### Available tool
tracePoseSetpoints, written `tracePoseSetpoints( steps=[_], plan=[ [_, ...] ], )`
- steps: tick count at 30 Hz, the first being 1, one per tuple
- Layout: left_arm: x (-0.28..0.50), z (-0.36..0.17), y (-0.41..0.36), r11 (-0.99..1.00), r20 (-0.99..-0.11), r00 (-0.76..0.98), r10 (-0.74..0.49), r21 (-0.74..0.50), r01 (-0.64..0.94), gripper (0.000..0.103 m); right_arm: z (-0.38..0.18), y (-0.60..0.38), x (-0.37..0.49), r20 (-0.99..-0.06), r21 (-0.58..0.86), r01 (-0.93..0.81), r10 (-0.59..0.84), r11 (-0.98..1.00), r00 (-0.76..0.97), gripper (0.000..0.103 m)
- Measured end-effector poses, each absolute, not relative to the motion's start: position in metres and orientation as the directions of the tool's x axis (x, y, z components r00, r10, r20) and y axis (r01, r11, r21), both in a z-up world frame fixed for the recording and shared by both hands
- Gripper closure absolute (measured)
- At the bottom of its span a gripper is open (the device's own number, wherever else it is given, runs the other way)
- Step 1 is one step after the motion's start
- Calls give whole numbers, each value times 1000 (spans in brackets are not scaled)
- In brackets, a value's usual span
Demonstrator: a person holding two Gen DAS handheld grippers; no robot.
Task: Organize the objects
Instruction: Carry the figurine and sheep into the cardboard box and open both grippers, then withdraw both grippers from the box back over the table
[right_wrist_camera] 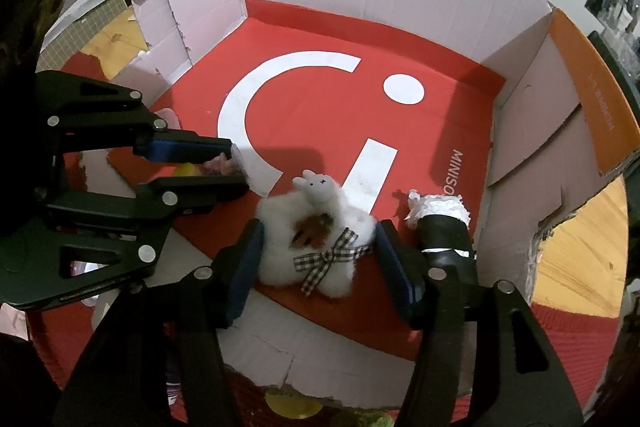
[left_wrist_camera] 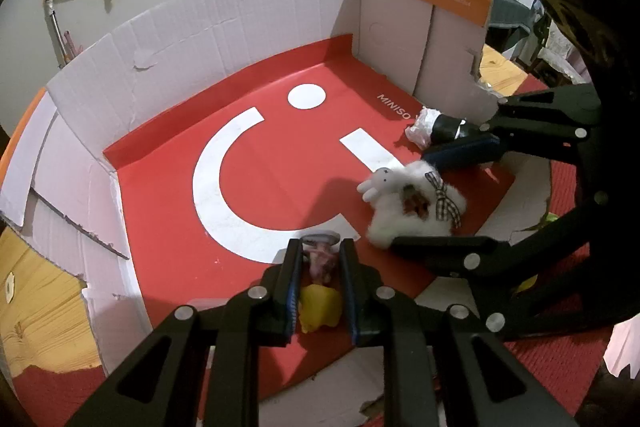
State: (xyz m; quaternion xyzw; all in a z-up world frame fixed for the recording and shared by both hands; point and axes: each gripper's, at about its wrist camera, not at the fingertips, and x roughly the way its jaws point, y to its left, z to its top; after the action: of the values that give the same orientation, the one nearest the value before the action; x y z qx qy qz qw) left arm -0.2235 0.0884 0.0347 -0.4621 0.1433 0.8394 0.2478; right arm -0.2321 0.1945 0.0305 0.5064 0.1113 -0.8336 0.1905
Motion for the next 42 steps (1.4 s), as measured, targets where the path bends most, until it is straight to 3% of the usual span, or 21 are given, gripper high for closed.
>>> tracePoseSetpoints(
  steps=[7, 30, 38, 42],
  plan=[
    [-225, 34, 86, -842, -847, -448, 286, 1, -539, 75, 30, 194, -233, -887, 1, 430, -199, -903, -416, 44],
    [-212, 52, 81, -853, -818, -499, 287, 19, -522, 75, 45, 194, -226, -876, 3, 408, -199, -913, -440, 44],
    [-180, 90, 70, -873, -755, -586, 294, 38, -487, 57, 80, 194, -198, -841, 9, 397, -221, -918, -494, 43],
    [-156, 113, 61, -891, -703, -647, 295, 43, -452, 40, 101, 192, -178, -815, 3, 399, -234, -917, -531, 37]
  ],
)
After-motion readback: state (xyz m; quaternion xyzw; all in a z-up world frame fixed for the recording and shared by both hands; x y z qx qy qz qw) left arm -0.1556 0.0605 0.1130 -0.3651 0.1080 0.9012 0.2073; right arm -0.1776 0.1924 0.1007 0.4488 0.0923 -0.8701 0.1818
